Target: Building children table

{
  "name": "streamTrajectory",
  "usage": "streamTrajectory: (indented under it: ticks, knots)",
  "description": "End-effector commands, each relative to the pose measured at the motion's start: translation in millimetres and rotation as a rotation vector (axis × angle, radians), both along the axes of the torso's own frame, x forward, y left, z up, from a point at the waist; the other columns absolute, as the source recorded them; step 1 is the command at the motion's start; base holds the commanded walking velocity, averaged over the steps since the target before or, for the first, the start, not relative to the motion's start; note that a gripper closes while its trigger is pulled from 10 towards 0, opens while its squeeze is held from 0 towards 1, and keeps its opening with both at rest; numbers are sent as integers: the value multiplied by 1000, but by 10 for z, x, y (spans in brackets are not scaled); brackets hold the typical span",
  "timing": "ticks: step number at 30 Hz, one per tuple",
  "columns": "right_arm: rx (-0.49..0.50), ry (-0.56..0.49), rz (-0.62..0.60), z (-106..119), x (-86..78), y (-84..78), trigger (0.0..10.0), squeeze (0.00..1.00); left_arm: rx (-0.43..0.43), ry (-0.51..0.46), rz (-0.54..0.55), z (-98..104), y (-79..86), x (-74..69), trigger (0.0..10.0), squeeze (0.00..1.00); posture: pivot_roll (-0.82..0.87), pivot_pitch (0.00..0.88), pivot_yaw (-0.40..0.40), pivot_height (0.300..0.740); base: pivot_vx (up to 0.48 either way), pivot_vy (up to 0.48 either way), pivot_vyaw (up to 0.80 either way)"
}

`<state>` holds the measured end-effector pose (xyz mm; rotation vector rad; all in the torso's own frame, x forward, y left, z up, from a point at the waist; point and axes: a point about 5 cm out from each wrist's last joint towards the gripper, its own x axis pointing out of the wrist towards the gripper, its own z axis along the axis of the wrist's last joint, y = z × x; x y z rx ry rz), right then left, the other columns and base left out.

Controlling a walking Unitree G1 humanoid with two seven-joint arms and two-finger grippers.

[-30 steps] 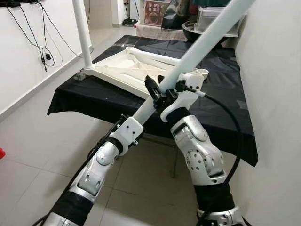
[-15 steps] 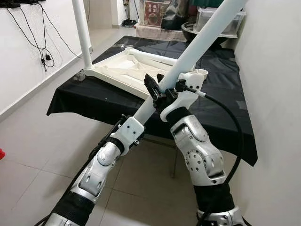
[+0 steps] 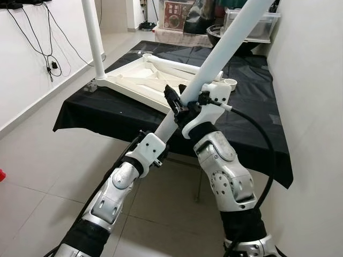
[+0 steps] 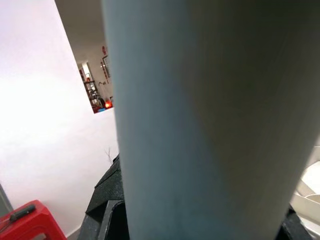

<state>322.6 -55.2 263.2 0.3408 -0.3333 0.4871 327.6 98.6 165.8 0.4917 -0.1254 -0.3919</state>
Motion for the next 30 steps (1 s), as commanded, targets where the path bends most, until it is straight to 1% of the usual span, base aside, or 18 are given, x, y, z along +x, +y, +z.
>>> streamTrajectory:
  ticks: [1, 5, 6, 7, 8, 10, 11, 15, 16, 17, 19, 20, 21, 22, 23, 24, 26, 30]
  knots:
    - [4, 4, -1, 0, 4, 9, 10000, 0, 20, 4, 17, -39, 62, -11, 10000, 1000, 59, 66, -44, 740, 0, 0, 0]
    - [7, 3, -7, 8, 10, -8, 10000, 0, 11, -4, 34, -30, 108, -7, 10000, 1000, 59, 66, -43, 740, 0, 0, 0]
    - [7, 2, -14, 11, 16, -27, 10000, 0, 32, -1, 40, -45, 145, -10, 10000, 820, 60, 68, -44, 740, 0, 0, 0]
    - [7, 2, -14, 11, 16, -27, 10000, 0, 32, -1, 40, -45, 145, -10, 10000, 820, 60, 68, -44, 740, 0, 0, 0]
    - [8, 1, -24, 14, 28, -53, 10000, 0, 41, 7, 49, -64, 190, -16, 10000, 0, 60, 69, -39, 740, 0, 0, 0]
    - [1, 0, -49, 8, 56, -112, 10000, 0, 47, 16, 66, -89, 253, -31, 10000, 0, 60, 66, -41, 740, 0, 0, 0]
    - [-7, 1, -87, -7, 101, -208, 4941, 0, 39, 31, 80, -122, 314, -64, 10000, 0, 64, 68, -41, 740, 0, 0, 0]
    - [-13, 1, -112, -17, 130, -273, 4941, 0, 29, 41, 88, -142, 349, -87, 10000, 0, 64, 68, -41, 740, 0, 0, 0]
    - [-26, 3, -156, -38, 172, -379, 0, 0, 21, 57, 90, -182, 375, -144, 10000, 0, 67, 67, -41, 740, 0, 0, 0]
    - [-51, 14, -215, -82, 212, -521, 6863, 0, -2, 79, 90, -242, 381, -246, 10000, 0, 70, 64, -44, 740, 0, 0, 0]
    - [-51, 14, -215, -82, 212, -521, 6863, 0, -2, 79, 90, -242, 381, -246, 10000, 0, 70, 64, -44, 740, 0, 0, 0]
    - [-71, 25, -264, -119, 234, -633, 6863, 0, -35, 98, 91, -284, 374, -335, 10000, 0, 70, 64, -44, 740, 0, 0, 0]
    - [-71, 25, -264, -119, 234, -633, 6863, 0, -35, 98, 91, -284, 374, -335, 10000, 0, 70, 64, -44, 740, 0, 0, 0]
    - [-100, 39, -296, -173, 233, -731, 10000, 0, -106, 93, 99, -277, 350, -432, 10000, 0, 68, 61, -45, 740, 0, 0, 0]
    - [-100, 39, -296, -173, 233, -731, 10000, 0, -106, 93, 99, -277, 350, -432, 10000, 0, 68, 61, -45, 740, 0, 0, 0]
    - [-118, 49, -311, -226, 203, -796, 10000, 0, -201, 84, 130, -238, 340, -503, 10000, 0, 68, 57, -42, 740, 0, 0, 0]
    - [-135, 48, -320, -284, 127, -859, 10000, 0, -307, 47, 184, -123, 343, -560, 10000, 0, 70, 54, -46, 740, 0, 0, 0]
    - [-149, 44, -332, -320, 78, -883, 10000, 0, -342, -17, 221, 16, 357, -564, 10000, 0, 73, 53, -48, 740, 0, 0, 0]
